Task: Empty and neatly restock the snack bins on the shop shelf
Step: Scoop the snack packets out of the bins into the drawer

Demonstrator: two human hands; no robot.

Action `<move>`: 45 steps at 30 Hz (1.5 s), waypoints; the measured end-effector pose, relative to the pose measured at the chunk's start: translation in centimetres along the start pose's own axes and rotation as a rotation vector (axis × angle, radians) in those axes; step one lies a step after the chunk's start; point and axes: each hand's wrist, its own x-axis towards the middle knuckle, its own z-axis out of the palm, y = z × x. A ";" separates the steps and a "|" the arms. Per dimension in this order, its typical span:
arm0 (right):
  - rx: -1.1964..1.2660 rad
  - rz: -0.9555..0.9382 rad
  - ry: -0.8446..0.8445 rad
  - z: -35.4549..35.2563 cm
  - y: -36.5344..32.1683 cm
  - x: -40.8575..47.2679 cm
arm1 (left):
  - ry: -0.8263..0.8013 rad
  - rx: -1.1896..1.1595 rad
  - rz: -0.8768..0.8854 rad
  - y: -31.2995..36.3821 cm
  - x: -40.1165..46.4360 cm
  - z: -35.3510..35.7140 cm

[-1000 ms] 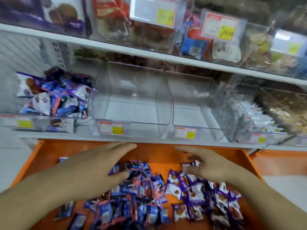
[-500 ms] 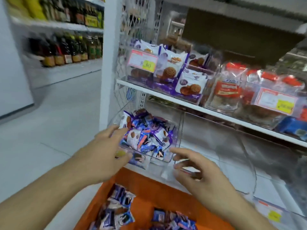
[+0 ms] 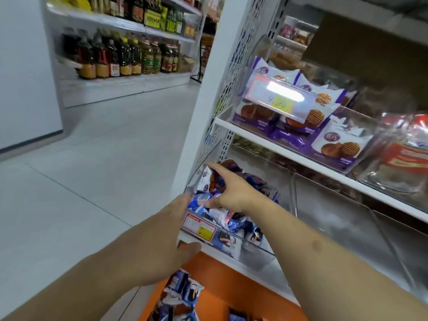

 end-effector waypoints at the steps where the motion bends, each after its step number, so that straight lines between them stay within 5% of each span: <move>1: 0.014 -0.009 0.014 0.1 0.1 0.1 | -0.011 -0.029 0.008 -0.1 0.4 0.1; 17: 0.166 -0.042 0.510 -2.0 -0.5 -5.6 | 0.139 -0.021 0.031 1.3 0.5 0.0; 22: 0.301 -0.099 0.490 -2.4 -2.0 -12.8 | 0.237 -0.106 0.211 3.8 0.0 0.0; 28: 0.449 -0.061 0.468 -1.2 -0.3 -21.8 | 0.148 -0.047 0.278 7.0 -1.7 3.2; 31: 0.476 0.036 0.490 -0.7 3.5 -25.8 | -0.122 0.044 0.264 8.1 -2.6 9.2; 35: 0.355 0.222 0.528 -1.3 10.8 -32.7 | -0.052 0.010 0.326 12.8 -3.6 8.8; 45: -0.041 0.737 0.332 -6.4 26.9 -47.3 | -0.289 -0.005 0.294 21.3 -5.1 18.1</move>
